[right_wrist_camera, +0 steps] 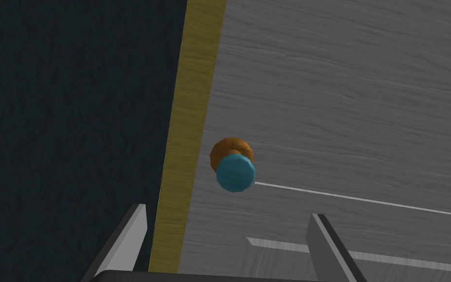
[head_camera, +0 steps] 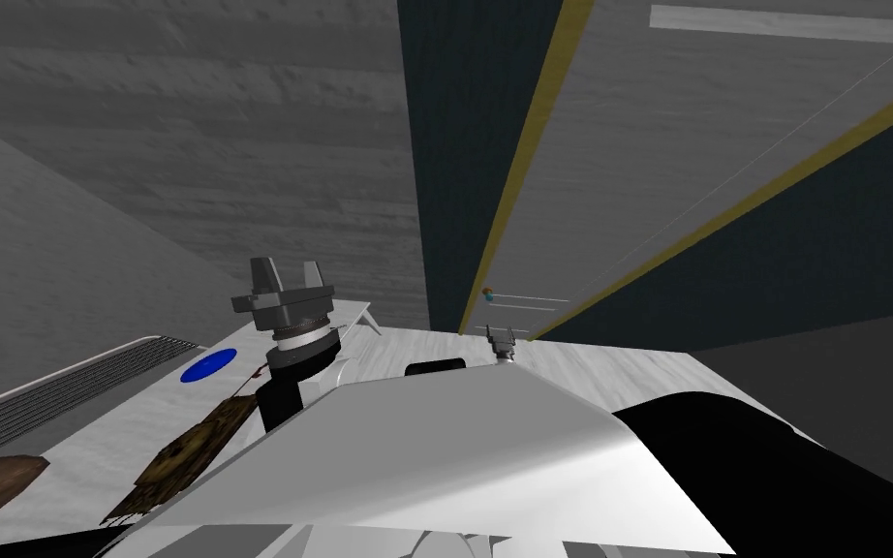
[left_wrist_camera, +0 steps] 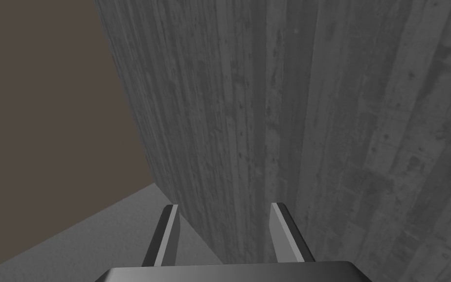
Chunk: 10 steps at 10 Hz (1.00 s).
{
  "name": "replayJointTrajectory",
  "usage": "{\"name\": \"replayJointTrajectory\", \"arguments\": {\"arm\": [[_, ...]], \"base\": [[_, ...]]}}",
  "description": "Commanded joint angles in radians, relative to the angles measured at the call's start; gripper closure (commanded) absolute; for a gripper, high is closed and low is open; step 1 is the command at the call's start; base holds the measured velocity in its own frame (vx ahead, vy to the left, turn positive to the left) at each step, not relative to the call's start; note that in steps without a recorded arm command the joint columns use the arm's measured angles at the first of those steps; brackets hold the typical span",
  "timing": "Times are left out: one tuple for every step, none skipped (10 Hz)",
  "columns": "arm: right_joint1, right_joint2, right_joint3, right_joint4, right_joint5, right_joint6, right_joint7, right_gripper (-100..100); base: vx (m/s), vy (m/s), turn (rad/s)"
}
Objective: Pull the door open
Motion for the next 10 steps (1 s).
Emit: {"name": "replayJointTrajectory", "arguments": {"arm": [[-0.002,-0.012,0.011,0.031,-0.017,-0.013,-0.035,-100],[-0.002,-0.018,0.017,0.045,-0.026,-0.019,-0.050,-100],[-0.002,-0.023,0.024,0.059,-0.035,-0.025,-0.066,-100],[-0.002,-0.029,0.031,0.074,-0.044,-0.030,-0.082,-100],[-0.002,-0.034,0.037,0.088,-0.053,-0.036,-0.098,-100],[-0.001,-0.043,0.048,0.110,-0.068,-0.045,-0.123,-100],[-0.001,-0.047,0.053,0.122,-0.075,-0.049,-0.135,-100],[-0.001,-0.056,0.063,0.144,-0.089,-0.058,-0.160,-100],[-0.001,-0.062,0.071,0.160,-0.099,-0.064,-0.178,-100],[-0.001,-0.068,0.078,0.176,-0.109,-0.070,-0.195,-100]], "base": [[0.090,-0.040,0.078],[0.094,-0.048,0.081],[0.087,-0.034,0.088],[0.087,-0.026,0.072],[0.079,-0.029,0.054],[0.084,-0.045,0.111],[0.092,-0.052,0.085],[0.104,-0.052,0.106],[0.101,-0.054,0.094],[0.091,-0.051,0.077]]}}
